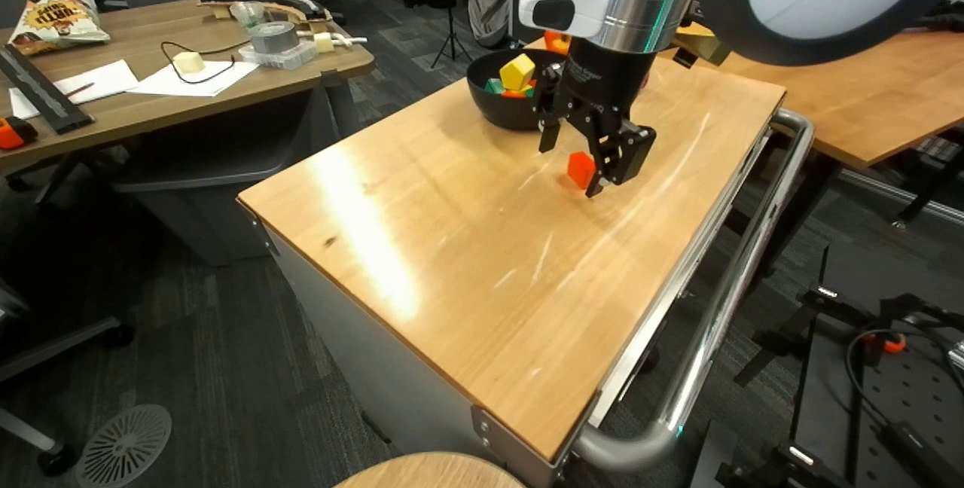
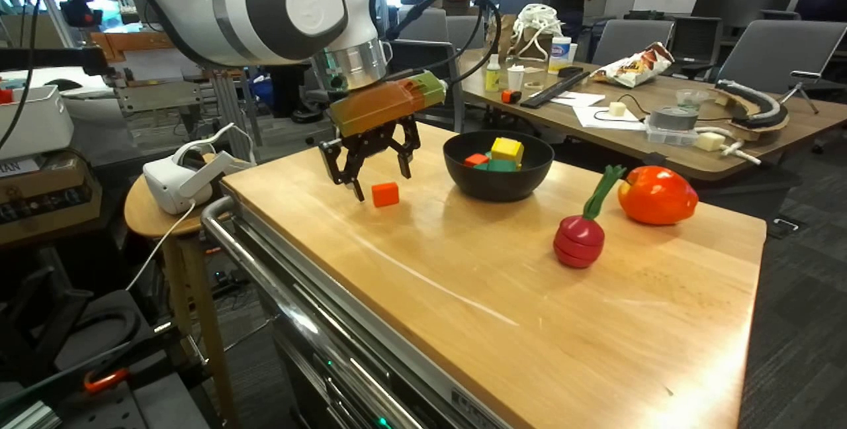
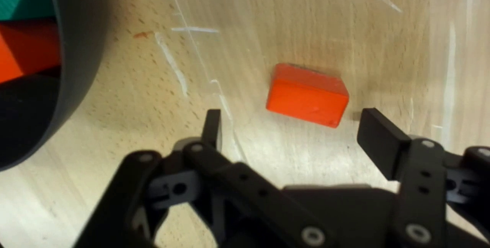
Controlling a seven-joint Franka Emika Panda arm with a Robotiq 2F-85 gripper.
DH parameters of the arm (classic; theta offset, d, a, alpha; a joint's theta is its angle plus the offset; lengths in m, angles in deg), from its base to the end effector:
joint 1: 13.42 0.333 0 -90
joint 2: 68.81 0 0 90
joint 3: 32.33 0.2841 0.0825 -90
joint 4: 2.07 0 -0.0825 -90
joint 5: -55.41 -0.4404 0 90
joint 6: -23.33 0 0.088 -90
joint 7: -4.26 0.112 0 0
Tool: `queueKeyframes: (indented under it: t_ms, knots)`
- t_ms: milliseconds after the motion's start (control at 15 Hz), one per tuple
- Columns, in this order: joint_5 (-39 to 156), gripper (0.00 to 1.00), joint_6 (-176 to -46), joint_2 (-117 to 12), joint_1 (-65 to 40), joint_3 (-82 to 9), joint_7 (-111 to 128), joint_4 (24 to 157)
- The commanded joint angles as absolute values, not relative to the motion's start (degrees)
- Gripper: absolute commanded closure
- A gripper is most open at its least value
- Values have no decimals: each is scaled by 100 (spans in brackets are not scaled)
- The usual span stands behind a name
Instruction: Move the apple to the top right corner of the countertop, place all the blocks inside the black bowl, put the radish in the bowl
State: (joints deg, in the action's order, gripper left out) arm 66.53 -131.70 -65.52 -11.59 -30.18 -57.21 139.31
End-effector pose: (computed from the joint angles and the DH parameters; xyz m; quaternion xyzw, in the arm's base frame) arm 0.5251 0.0431 0.2056 0.7887 0.6063 0.0560 0.0850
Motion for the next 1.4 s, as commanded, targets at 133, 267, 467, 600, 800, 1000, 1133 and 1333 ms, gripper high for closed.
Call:
queueKeyframes:
  t_ms: [133,267,467,600,800,1000,1133,1333]
  knots:
    - [7005,58,-12787,-6382,-1180,-3035,-5496,13572]
    - [7152,43,-12668,-6379,-1190,-3055,-5381,13534]
    - [7301,23,-12539,-6401,-1212,-3082,-5249,13513]
    - [7363,7,-12467,-6404,-1224,-3098,-5197,13504]
    - [7462,0,-12413,-6411,-1237,-3127,-5099,13503]
    - [7492,0,-12355,-6371,-1252,-3139,-5068,13458]
    - [7471,25,-12282,-6317,-1264,-3142,-5076,13390]
    - [7436,46,-12198,-6243,-1281,-3137,-5107,13292]
